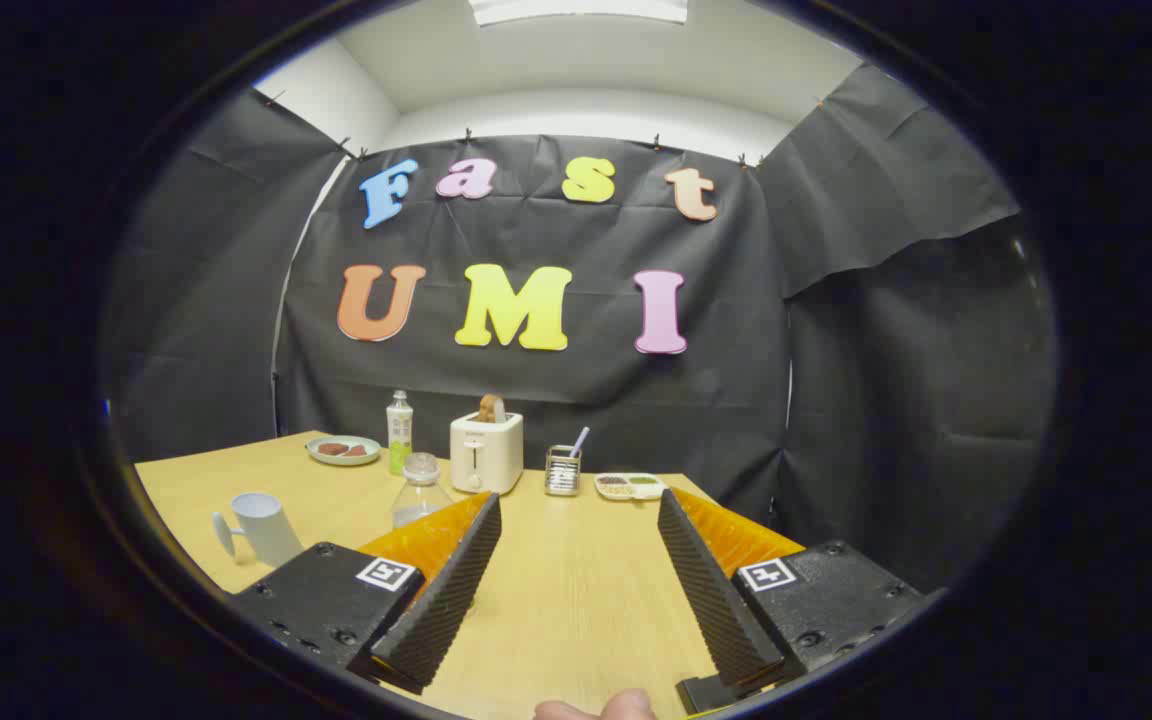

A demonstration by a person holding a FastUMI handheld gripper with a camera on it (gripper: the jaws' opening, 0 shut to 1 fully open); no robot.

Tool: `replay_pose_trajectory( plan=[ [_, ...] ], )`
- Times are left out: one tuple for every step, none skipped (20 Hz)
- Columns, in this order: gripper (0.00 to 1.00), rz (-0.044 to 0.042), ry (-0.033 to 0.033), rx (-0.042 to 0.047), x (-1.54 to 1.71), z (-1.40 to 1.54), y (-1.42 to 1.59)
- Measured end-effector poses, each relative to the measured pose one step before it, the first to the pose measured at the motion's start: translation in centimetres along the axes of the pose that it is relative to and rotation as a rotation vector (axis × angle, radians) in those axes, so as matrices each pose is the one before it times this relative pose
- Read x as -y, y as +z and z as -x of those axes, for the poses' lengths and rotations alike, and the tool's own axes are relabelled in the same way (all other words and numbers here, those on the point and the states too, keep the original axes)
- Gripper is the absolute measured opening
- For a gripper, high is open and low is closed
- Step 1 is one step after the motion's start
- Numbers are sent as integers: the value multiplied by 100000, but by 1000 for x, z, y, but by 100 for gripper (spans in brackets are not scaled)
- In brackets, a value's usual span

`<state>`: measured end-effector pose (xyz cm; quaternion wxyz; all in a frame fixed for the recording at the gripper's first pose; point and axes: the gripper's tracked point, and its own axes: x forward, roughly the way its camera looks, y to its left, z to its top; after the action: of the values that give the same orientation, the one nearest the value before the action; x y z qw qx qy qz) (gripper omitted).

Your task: Take the bottle from table, then pour the juice into the cup, finally place the bottle on the coaster

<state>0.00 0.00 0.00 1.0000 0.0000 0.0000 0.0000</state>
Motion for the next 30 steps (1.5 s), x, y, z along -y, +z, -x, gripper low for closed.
replay_pose_trajectory(
  plan=[
    [100, -209, 120, 399, 15, 62, -88],
    [100, -611, 884, -531, -272, -92, -288],
    [100, -1014, 1034, -332, -281, 5, -242],
    [100, -688, 433, 41, -113, -57, -75],
    [100, -719, 84, 50, -92, -74, -53],
    [100, -633, 630, -577, -177, -64, -308],
    [100, -372, 1001, -859, -350, 61, -260],
    [100, 41, 631, -325, -233, 75, -52],
    [100, 400, 225, 56, -51, 190, -20],
    [100, 281, -14, 613, 11, 197, 131],
    [100, -263, 284, 473, -104, 122, 114],
    [100, -202, 1004, -55, -407, 51, -119],
    [100, 37, 913, -53, -393, 31, 17],
    [100, 301, 776, 39, -276, -16, 80],
    [100, 406, 458, 92, -219, 38, 59],
    [100, 331, 348, 51, -82, 97, 18],
    [100, 283, 103, 146, -100, 121, 70],
    [100, 316, -22, -96, 59, -9, 67],
    [100, 271, -118, -165, 48, 99, 9],
    [100, 274, 69, -259, -31, -13, -6],
    [100, 234, 105, 67, -122, 35, 63],
    [100, 183, 94, 96, -42, 71, 81],
    [100, 183, 150, 231, -64, 67, 69],
    [100, 57, 172, 199, -69, -37, -3],
    [100, 308, 126, -85, -99, -41, -9],
    [100, 468, 134, -407, -29, -102, -89],
    [100, 323, 118, -298, -73, -45, -70],
    [100, 45, 177, 73, -10, 20, 42],
    [100, -182, -12, 101, 4, 8, 27],
    [100, -213, -1, -41, 47, 24, 14]
  ],
)
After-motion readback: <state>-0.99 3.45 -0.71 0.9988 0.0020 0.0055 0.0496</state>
